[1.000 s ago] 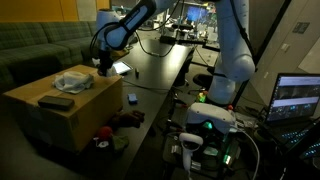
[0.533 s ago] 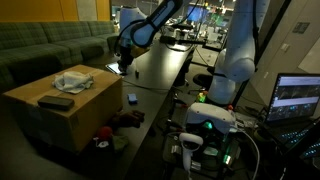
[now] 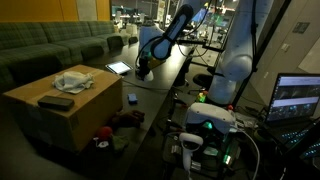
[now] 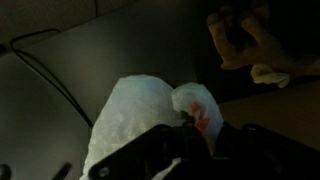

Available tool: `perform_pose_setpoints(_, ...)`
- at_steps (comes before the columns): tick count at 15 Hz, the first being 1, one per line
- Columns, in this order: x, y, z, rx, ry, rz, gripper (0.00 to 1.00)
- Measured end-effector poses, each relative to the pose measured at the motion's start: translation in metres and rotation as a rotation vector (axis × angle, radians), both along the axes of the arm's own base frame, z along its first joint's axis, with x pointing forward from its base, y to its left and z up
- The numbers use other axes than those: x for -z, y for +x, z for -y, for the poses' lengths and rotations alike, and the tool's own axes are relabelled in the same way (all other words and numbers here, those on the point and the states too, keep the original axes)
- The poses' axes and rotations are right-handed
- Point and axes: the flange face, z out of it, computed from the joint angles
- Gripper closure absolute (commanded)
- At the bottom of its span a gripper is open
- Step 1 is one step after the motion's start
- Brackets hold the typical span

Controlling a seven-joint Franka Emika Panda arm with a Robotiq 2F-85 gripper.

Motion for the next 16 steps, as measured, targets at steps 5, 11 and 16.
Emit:
perform_pose_setpoints(5,0.053,-0.016,0.035,0.067,0.025,-0.013,0.98)
perform_pose_setpoints(11,0.122,-0.016,0.055,0.107,0.069,-0.037,0.98)
perform_pose_setpoints(16,0.165,-0.001,0.061,0.113,0.09,-0.063,0.98)
